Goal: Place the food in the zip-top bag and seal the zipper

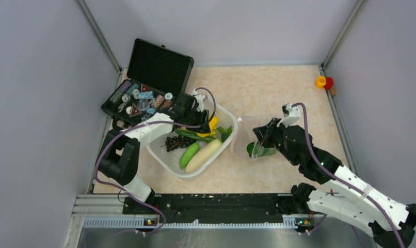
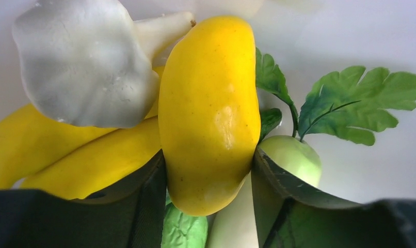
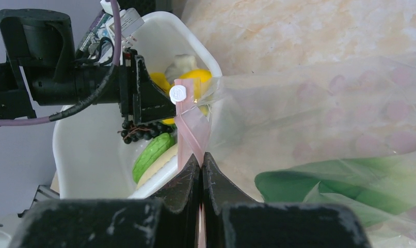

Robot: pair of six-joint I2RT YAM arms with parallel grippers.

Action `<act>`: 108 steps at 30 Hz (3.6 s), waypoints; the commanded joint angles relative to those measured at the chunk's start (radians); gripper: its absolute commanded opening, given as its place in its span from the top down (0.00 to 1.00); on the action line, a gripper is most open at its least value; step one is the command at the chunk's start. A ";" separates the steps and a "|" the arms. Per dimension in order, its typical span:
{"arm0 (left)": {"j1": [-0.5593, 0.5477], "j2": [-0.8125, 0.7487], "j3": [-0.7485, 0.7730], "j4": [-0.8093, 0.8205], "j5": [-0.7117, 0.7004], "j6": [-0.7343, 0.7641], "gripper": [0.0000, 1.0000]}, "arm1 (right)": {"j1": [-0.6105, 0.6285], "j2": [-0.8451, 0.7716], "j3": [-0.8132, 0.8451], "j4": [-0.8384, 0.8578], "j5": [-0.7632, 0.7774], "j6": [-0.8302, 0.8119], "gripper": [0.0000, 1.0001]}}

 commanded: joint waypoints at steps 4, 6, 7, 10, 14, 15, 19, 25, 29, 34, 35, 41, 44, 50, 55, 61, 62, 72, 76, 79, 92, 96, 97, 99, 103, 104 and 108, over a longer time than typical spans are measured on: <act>0.003 -0.111 -0.012 -0.005 -0.001 -0.004 0.65 | 0.007 -0.003 -0.001 0.022 0.037 0.021 1.00; 0.003 -0.164 -0.016 -0.022 -0.019 -0.007 0.65 | 0.007 -0.003 -0.003 0.018 0.046 0.023 1.00; 0.003 -0.193 -0.019 -0.025 -0.021 -0.008 0.65 | 0.007 -0.003 -0.006 0.019 0.049 0.026 1.00; 0.003 -0.281 -0.026 -0.040 -0.012 -0.011 0.65 | 0.007 0.000 -0.017 0.030 0.058 0.033 1.00; 0.004 -0.357 -0.022 -0.073 0.026 0.009 0.64 | 0.008 0.003 -0.024 0.035 0.070 0.048 1.00; 0.004 -0.372 -0.014 -0.087 0.045 0.009 0.64 | 0.008 0.003 -0.027 0.035 0.077 0.053 1.00; 0.001 -0.435 -0.015 -0.100 0.172 -0.017 0.65 | 0.008 -0.002 -0.043 0.047 0.104 0.075 1.00; -0.073 -0.479 -0.007 -0.105 0.314 -0.029 0.65 | 0.008 -0.001 -0.070 0.116 0.100 0.075 1.00; -0.212 -0.442 0.037 -0.153 0.283 0.021 0.64 | 0.007 0.017 -0.064 0.142 0.094 0.073 1.00; -0.317 -0.341 0.104 -0.205 0.192 0.034 0.65 | 0.007 0.029 -0.059 0.164 0.067 0.072 1.00; -0.320 -0.329 0.111 -0.202 0.192 0.028 0.65 | 0.007 0.029 -0.058 0.166 0.062 0.073 1.00; -0.324 -0.244 0.169 -0.217 0.145 -0.016 0.64 | 0.007 0.027 -0.054 0.173 0.014 0.069 1.00; -0.335 -0.184 0.238 -0.250 0.154 -0.030 0.64 | 0.008 0.025 -0.051 0.200 -0.048 0.043 1.00; -0.357 -0.088 0.317 -0.279 0.076 -0.070 0.63 | 0.008 0.020 -0.057 0.255 -0.142 0.019 1.00; -0.378 -0.065 0.367 -0.327 0.025 -0.064 0.59 | 0.007 0.010 -0.068 0.254 -0.148 0.017 1.00; -0.380 -0.063 0.365 -0.238 0.031 -0.119 0.52 | 0.008 0.009 -0.073 0.281 -0.158 0.004 1.00; -0.380 -0.068 0.359 -0.220 0.034 -0.121 0.51 | 0.007 0.008 -0.071 0.271 -0.154 0.004 1.00; -0.380 -0.128 0.312 -0.154 0.008 -0.125 0.24 | 0.008 -0.072 -0.105 0.206 -0.036 0.054 1.00; -0.380 -0.167 0.279 -0.108 0.021 -0.115 0.19 | 0.007 -0.082 -0.116 0.191 -0.002 0.090 1.00; -0.379 -0.204 0.272 -0.104 0.040 -0.086 0.17 | 0.007 -0.078 -0.113 0.178 0.010 0.110 1.00; -0.375 -0.575 0.043 0.071 -0.202 -0.108 0.02 | -0.129 -0.075 0.179 -0.047 0.206 0.115 1.00; -0.375 -0.557 0.040 0.045 -0.171 -0.122 0.02 | -0.273 -0.054 0.162 -0.171 0.254 0.101 1.00; -0.375 -0.556 0.031 0.056 -0.162 -0.129 0.01 | -0.348 -0.037 0.149 -0.188 0.146 0.103 1.00; -0.375 -0.547 0.024 0.068 -0.153 -0.140 0.01 | -0.551 0.028 0.110 -0.200 -0.176 0.102 1.00; -0.375 -0.525 0.038 0.056 -0.134 -0.135 0.01 | -0.716 0.085 -0.036 -0.045 -0.601 0.118 1.00; -0.375 -0.523 0.040 0.051 -0.132 -0.133 0.01 | -0.716 0.064 -0.057 -0.007 -0.630 0.120 1.00; -0.375 -0.536 0.026 0.043 -0.152 -0.131 0.01 | -0.716 -0.034 -0.053 0.050 -0.617 0.121 1.00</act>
